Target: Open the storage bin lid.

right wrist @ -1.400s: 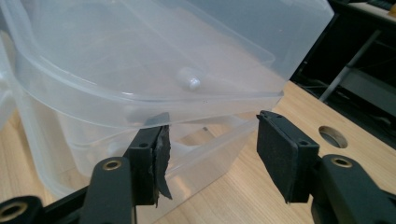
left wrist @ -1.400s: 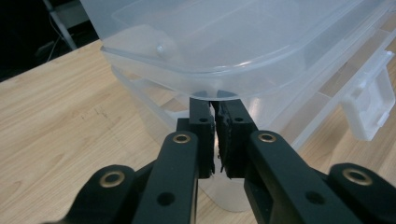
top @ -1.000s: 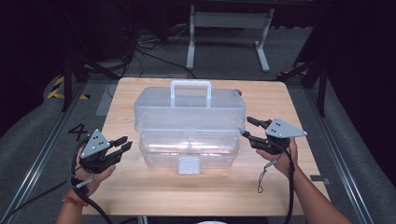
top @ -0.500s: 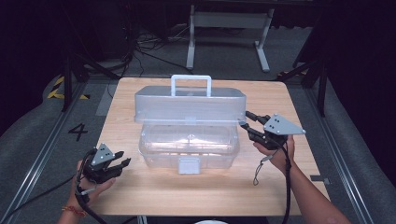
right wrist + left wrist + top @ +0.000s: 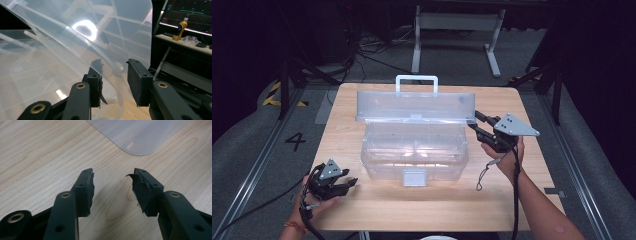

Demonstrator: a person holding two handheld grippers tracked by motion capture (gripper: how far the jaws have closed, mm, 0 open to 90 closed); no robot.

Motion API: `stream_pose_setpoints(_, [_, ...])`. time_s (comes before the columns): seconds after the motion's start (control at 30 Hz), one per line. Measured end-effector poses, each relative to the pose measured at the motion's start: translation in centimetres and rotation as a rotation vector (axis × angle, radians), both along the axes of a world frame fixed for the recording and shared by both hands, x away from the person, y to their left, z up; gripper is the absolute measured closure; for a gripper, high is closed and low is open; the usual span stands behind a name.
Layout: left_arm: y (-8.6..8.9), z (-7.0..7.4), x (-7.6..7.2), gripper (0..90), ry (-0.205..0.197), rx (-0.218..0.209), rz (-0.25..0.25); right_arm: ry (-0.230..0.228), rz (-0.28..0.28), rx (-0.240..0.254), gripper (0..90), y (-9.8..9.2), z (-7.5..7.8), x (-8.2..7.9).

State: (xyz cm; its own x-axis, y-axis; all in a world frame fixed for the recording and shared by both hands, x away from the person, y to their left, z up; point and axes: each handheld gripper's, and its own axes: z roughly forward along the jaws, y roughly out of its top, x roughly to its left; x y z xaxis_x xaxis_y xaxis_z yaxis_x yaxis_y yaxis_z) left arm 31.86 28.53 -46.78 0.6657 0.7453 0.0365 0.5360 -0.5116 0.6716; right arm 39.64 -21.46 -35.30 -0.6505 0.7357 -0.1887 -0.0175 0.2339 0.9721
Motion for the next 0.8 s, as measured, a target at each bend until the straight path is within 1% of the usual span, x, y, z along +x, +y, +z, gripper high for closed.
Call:
stream_pose_setpoints(0.07, [0.0,-0.3,0.1,49.3,0.01,0.01,0.012,-0.002,-0.011,0.001,66.2,0.1,0.3,0.2])
stream_pose_setpoints(0.1, [0.1,-0.5,0.2,47.7,0.003,0.005,0.013,-0.007,-0.017,-0.004,66.5,0.2,0.4,0.4])
stream_pose_setpoints(0.13, [0.2,-0.7,0.1,46.7,0.018,-0.024,0.024,-0.01,-0.021,-0.006,66.8,0.2,0.5,0.5])
stream_pose_setpoints(0.17, [0.3,-0.7,0.1,45.9,0.03,-0.041,0.04,-0.017,-0.028,-0.019,67.3,0.3,0.7,0.6])
stream_pose_setpoints(0.2, [0.5,-0.8,0.2,43.5,0.013,-0.035,0.035,-0.024,-0.037,-0.033,68.0,0.4,0.9,0.7])
stream_pose_setpoints(0.23, [0.5,-0.9,0.1,42.2,0.015,-0.054,0.048,-0.028,-0.044,-0.038,68.5,0.5,1.1,0.7])
stream_pose_setpoints(0.27, [0.6,-1.0,0.2,40.8,0.007,-0.064,0.046,-0.032,-0.052,-0.044,68.7,0.5,1.2,0.8])
stream_pose_setpoints(0.3, [0.7,-1.1,0.1,38.6,0.012,-0.075,0.048,-0.033,-0.055,-0.045,69.1,0.6,1.3,0.9])
stream_pose_setpoints(0.33, [0.7,-1.2,0.1,36.9,0.001,-0.081,0.044,-0.033,-0.06,-0.044,69.4,0.6,1.4,1.0])
stream_pose_setpoints(0.4, [0.6,-1.2,0.0,35.2,0.004,-0.079,0.042,-0.037,-0.064,-0.048,69.8,0.6,1.5,1.1])
stream_pose_setpoints(0.43, [0.4,-1.2,0.1,33.1,-0.005,-0.055,0.027,-0.038,-0.075,-0.048,70.5,0.7,1.6,1.2])
stream_pose_setpoints(0.53, [0.3,-1.2,0.1,30.7,-0.003,-0.054,0.03,-0.044,-0.089,-0.046,71.3,0.9,1.8,1.4])
stream_pose_setpoints(0.6, [0.3,-1.2,0.1,30.5,0.0,-0.054,0.029,-0.057,-0.102,-0.045,72.7,1.0,1.9,1.6])
stream_pose_setpoints(0.73, [0.3,-1.2,0.1,30.0,-0.002,-0.053,0.03,-0.059,-0.132,-0.033,74.4,1.2,2.2,2.0])
stream_pose_setpoints(0.8, [0.3,-1.2,0.1,29.8,0.0,-0.054,0.031,-0.053,-0.146,-0.024,75.0,1.4,2.4,2.1])
